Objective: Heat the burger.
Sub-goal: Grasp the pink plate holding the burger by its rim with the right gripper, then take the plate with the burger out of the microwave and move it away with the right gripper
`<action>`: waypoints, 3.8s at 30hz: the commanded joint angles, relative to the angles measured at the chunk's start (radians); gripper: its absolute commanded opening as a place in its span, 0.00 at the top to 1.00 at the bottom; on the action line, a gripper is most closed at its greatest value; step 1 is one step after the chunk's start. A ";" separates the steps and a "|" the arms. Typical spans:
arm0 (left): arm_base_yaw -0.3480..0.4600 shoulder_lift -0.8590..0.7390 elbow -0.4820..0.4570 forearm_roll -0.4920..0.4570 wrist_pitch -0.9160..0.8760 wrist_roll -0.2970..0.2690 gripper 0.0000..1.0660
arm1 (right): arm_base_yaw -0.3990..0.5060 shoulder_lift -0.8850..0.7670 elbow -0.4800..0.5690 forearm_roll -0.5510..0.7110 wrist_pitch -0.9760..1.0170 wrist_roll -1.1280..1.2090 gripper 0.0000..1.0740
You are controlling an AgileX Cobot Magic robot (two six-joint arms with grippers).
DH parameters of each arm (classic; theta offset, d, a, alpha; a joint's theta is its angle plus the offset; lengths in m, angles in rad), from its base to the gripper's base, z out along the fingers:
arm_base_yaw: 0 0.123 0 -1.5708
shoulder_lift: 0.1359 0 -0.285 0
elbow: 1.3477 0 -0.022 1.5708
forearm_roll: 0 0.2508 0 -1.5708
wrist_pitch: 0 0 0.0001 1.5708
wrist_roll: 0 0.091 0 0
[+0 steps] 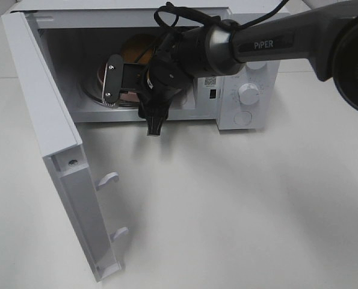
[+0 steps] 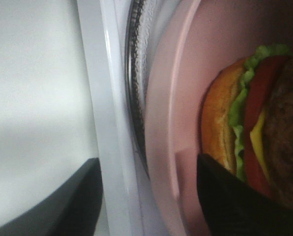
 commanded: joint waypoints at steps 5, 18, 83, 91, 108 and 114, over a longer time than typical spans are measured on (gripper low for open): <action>0.000 -0.018 0.003 -0.004 -0.008 0.000 1.00 | -0.005 0.001 -0.004 0.003 -0.004 0.014 0.68; 0.000 -0.018 0.003 -0.004 -0.008 0.000 1.00 | -0.005 0.001 -0.004 0.003 0.000 0.029 1.00; 0.000 -0.018 0.003 -0.004 -0.008 0.000 1.00 | 0.056 -0.321 0.259 0.268 0.097 -0.619 1.00; 0.000 -0.018 0.003 -0.005 -0.008 0.000 1.00 | 0.068 -0.363 0.312 0.271 0.106 -0.622 1.00; 0.000 -0.018 0.003 -0.005 -0.008 0.001 1.00 | 0.068 -0.554 0.562 0.292 0.054 -0.662 1.00; 0.000 -0.018 0.003 -0.005 -0.008 0.001 1.00 | 0.068 -0.630 0.646 0.289 0.039 -0.665 1.00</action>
